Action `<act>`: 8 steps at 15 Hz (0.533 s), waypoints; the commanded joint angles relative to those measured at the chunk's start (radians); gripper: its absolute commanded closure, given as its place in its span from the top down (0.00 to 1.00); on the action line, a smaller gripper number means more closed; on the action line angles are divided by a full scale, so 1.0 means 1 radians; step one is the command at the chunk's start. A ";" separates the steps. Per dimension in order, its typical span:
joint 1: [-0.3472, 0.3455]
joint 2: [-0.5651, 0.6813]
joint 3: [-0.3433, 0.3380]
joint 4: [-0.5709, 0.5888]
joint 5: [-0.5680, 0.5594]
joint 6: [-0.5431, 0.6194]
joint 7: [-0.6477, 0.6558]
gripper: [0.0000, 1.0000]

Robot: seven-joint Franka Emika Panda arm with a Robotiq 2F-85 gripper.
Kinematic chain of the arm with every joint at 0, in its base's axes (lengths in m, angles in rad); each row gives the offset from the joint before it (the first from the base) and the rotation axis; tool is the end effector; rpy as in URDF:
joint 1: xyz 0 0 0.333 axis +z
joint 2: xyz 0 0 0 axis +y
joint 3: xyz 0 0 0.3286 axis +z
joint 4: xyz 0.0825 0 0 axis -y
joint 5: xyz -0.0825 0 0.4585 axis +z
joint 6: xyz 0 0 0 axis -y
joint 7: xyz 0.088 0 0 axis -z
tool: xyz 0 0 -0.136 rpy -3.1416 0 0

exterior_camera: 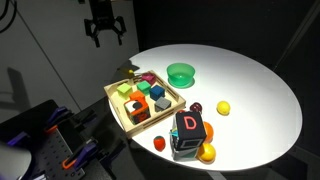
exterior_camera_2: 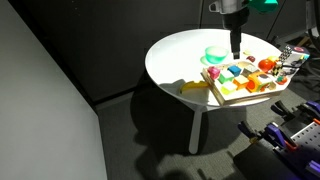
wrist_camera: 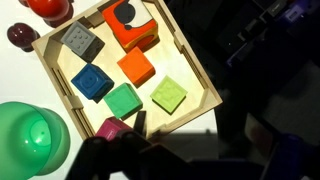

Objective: Put the banana in the box.

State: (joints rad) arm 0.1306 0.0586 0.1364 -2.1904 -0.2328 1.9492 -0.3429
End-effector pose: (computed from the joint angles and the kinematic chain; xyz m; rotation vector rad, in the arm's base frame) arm 0.5419 0.1261 0.2790 2.7329 1.0440 -0.4500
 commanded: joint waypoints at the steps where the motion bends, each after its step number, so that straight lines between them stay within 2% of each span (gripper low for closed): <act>1: -0.009 0.018 -0.008 -0.006 -0.063 0.040 -0.104 1.00; 4: -0.007 0.010 -0.011 -0.009 -0.078 0.029 -0.050 1.00; 8: -0.006 0.026 -0.008 -0.004 -0.061 0.032 -0.062 1.00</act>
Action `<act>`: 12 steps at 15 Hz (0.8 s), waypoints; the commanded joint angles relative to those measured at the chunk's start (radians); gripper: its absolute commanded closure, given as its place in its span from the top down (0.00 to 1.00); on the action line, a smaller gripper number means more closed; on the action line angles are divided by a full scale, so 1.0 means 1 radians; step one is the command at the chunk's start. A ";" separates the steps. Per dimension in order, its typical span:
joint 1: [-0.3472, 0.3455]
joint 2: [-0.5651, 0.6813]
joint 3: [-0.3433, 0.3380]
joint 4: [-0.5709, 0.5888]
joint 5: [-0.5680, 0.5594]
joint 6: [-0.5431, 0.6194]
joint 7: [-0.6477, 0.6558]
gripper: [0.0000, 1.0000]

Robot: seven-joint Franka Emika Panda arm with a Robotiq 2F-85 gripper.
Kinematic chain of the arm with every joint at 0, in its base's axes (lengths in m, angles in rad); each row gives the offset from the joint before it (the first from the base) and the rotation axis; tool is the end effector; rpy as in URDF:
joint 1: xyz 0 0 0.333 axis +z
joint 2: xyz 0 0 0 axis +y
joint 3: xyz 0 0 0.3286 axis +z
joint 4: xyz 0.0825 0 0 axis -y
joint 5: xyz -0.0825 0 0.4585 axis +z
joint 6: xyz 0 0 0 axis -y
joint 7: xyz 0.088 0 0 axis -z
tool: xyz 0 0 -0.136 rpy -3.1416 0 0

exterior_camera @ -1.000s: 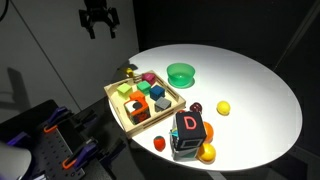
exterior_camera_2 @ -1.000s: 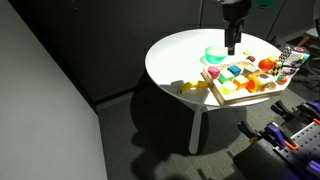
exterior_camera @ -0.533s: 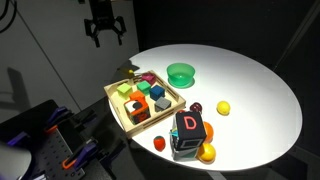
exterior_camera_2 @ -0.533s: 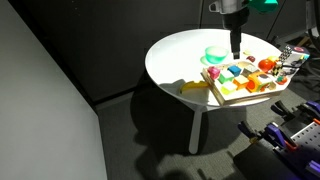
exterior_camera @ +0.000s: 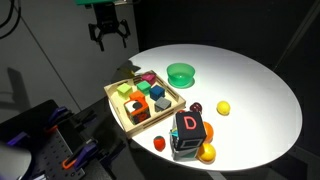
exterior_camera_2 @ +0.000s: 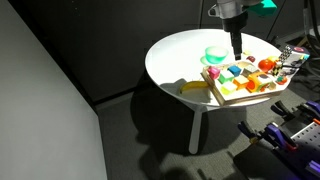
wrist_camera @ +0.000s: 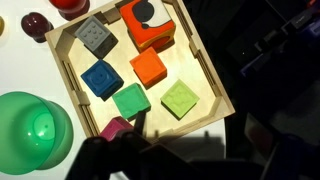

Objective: Put the banana in the box.

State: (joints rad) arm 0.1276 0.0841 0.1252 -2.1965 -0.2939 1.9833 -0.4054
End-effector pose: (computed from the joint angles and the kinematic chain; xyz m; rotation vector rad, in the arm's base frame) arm 0.5468 0.1150 0.2645 2.6524 1.1498 -0.4546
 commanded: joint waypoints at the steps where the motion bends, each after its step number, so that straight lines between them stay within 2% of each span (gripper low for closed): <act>1: -0.003 0.000 0.003 0.002 0.000 -0.002 0.000 1.00; 4: -0.003 0.000 0.003 0.002 0.000 -0.002 0.001 1.00; 8: -0.008 0.056 0.002 0.031 -0.008 0.042 -0.071 1.00; 12: -0.007 0.116 0.006 0.045 -0.053 0.136 -0.138 1.00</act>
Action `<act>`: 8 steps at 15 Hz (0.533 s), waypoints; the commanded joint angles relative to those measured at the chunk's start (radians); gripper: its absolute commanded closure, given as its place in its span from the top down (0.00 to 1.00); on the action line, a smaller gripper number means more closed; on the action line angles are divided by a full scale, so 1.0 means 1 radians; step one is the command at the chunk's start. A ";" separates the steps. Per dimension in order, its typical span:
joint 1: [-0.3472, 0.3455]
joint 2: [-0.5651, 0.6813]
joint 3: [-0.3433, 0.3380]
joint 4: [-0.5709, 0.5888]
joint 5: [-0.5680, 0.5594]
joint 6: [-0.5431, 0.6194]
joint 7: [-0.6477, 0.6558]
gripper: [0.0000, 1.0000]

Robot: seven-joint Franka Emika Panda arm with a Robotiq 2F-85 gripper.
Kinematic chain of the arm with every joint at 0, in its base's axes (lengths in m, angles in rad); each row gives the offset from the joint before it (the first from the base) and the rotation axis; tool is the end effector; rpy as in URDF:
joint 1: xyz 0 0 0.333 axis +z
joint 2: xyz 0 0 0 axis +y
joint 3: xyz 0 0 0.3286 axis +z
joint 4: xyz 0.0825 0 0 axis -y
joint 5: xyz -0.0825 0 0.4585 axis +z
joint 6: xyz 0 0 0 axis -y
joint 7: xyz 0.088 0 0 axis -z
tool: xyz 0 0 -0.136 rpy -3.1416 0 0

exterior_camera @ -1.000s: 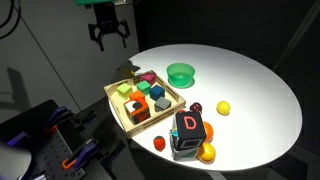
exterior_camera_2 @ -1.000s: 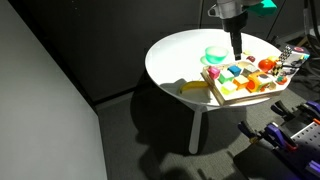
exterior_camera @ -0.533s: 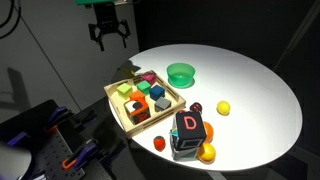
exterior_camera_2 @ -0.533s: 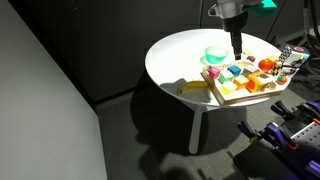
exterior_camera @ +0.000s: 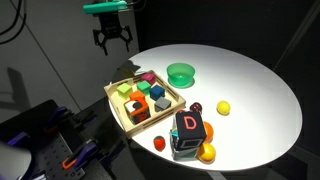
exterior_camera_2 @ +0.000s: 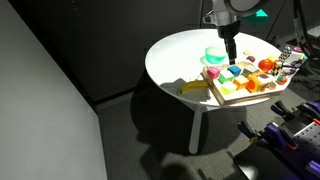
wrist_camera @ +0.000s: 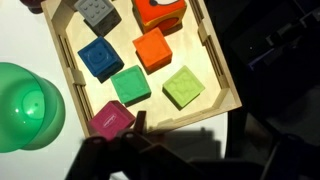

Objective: Put the banana in the box.

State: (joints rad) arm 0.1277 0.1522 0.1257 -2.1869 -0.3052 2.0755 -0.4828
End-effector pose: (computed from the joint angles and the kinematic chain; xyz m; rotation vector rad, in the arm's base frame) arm 0.5577 0.1218 0.2346 2.6132 1.2960 -0.4163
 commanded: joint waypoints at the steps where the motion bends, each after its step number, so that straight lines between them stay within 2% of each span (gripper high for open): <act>1: -0.008 0.065 0.006 0.040 -0.060 0.074 -0.076 1.00; 5: -0.012 0.139 0.006 0.068 -0.114 0.195 -0.141 1.00; 8: -0.018 0.198 0.012 0.096 -0.114 0.295 -0.202 1.00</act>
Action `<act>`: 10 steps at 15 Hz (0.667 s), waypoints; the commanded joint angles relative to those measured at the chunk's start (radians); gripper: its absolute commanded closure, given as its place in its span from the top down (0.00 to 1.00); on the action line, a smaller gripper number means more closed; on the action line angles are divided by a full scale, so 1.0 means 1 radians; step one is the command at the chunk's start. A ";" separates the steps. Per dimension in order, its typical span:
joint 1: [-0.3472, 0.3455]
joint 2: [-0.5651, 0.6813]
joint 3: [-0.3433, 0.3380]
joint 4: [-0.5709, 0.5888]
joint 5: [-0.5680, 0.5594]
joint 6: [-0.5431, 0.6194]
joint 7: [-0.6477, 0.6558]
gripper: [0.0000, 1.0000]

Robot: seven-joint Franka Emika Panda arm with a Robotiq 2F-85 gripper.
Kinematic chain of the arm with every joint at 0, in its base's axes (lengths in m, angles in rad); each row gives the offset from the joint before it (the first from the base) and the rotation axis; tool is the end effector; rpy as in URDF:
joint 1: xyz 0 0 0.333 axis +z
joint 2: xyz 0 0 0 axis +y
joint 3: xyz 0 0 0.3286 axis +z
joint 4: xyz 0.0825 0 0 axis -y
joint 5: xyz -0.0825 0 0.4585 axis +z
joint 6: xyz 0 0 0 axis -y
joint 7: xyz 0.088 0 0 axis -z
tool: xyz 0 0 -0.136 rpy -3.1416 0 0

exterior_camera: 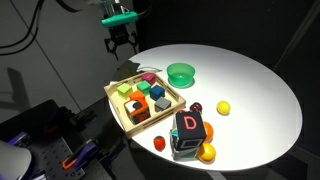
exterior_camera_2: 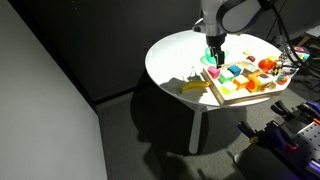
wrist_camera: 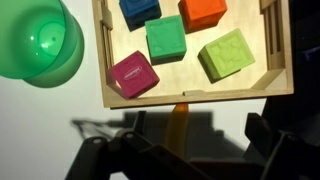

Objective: Put the banana in the box.

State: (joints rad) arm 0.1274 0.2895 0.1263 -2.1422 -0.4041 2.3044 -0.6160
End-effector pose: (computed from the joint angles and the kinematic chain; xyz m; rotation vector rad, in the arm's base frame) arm 0.5913 0.1384 0.1874 2.4377 1.5923 -0.2354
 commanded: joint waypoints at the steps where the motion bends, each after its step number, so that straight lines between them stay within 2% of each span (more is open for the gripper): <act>1: -0.018 0.079 0.012 0.057 -0.017 0.106 -0.089 1.00; 5: -0.025 0.149 0.015 0.085 -0.004 0.231 -0.152 1.00; 10: -0.047 0.219 0.032 0.099 0.022 0.330 -0.198 1.00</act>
State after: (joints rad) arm 0.1097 0.4661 0.1338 -2.0736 -0.4031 2.5971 -0.7577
